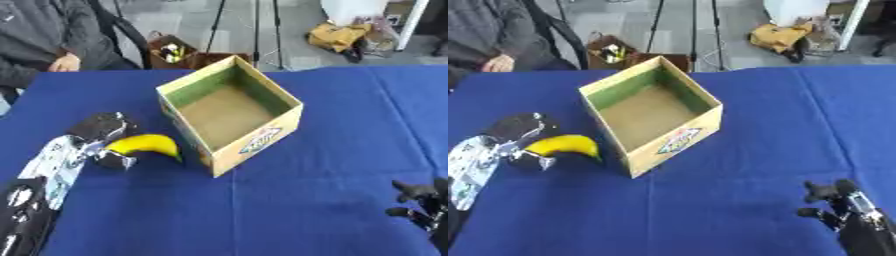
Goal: Pick up objects on the table and place them in the box.
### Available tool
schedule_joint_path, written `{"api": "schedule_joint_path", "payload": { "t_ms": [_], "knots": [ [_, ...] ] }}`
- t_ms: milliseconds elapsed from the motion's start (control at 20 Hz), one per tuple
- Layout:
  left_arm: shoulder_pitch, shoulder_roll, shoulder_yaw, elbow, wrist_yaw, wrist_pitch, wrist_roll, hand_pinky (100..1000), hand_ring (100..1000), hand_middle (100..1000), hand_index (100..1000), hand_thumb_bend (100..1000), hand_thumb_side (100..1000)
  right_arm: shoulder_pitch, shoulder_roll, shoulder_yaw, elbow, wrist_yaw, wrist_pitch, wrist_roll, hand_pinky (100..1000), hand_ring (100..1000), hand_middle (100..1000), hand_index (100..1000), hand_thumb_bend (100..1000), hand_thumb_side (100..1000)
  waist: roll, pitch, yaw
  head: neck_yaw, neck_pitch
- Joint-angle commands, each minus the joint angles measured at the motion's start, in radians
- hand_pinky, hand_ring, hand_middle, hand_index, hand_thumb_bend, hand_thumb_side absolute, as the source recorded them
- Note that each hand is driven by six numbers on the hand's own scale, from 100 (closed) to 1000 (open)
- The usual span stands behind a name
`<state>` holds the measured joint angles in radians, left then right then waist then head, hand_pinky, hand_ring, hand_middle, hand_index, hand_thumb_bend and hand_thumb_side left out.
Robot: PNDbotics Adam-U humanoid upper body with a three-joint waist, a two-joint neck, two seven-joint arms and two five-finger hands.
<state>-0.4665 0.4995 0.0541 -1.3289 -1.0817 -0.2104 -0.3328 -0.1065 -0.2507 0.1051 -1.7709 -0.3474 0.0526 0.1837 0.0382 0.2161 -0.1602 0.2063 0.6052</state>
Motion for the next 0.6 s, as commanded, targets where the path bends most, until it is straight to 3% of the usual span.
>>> {"api": "schedule_joint_path", "payload": {
  "t_ms": [50, 600],
  "knots": [
    [-0.017, 0.029, 0.017, -0.031, 0.025, 0.003, -0.005, 661, 494, 457, 635, 100, 152, -0.01, -0.012, -0.004, -0.015, 0.002, -0.001, 0.0, 650, 965, 538, 624, 100, 771, 0.0, -0.015, -0.001, 0.002, -0.009],
    [-0.052, 0.073, 0.04, -0.113, 0.165, 0.02, -0.048, 653, 485, 443, 621, 100, 166, -0.008, -0.013, -0.004, -0.013, 0.001, 0.0, 0.0, 650, 965, 538, 624, 100, 773, 0.004, -0.02, -0.002, 0.001, -0.008]
  ]
}}
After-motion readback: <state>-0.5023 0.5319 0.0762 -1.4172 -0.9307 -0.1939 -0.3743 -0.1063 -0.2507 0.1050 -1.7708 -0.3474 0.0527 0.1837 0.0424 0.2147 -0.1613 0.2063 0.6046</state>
